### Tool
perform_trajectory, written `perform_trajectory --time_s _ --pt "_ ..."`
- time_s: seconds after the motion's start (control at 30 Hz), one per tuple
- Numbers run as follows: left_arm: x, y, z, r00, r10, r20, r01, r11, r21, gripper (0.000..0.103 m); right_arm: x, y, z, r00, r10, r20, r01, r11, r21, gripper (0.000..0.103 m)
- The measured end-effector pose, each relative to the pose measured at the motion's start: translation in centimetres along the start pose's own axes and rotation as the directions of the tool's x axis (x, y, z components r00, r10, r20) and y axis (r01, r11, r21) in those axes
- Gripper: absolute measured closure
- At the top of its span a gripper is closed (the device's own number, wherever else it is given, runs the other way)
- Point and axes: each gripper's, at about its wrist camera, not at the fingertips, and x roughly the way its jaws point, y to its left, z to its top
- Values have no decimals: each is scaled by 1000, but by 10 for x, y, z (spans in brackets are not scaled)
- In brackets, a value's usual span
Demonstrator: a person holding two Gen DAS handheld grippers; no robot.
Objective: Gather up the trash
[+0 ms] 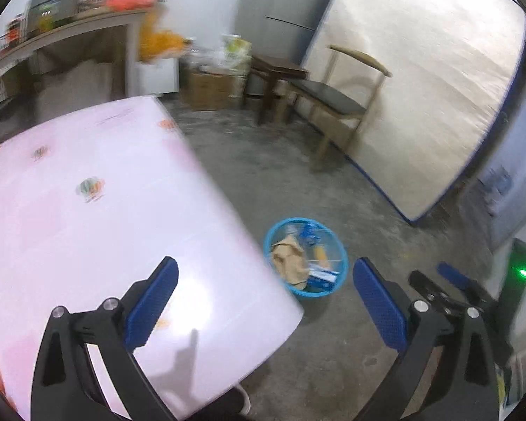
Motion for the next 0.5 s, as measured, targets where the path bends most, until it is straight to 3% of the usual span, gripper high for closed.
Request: perform_trajectory --time_s 0.1,0.2,0.33,0.5 --pt "-20 5 -21 994 103 39 -100 993 -66 5 -23 28 -8 997 -45 57 51 994 -101 8" --pt "-37 5 -42 968 238 84 -229 968 -104 6 -34 46 -16 995 -46 86 59 985 -161 8" --pt "-58 3 -60 948 291 128 -272 951 -144 5 -48 63 -25 992 -43 118 64 980 -186 8" --pt "-66 1 -77 917 384 110 -369 920 -134 5 -64 69 -32 981 -47 188 82 979 -184 8"
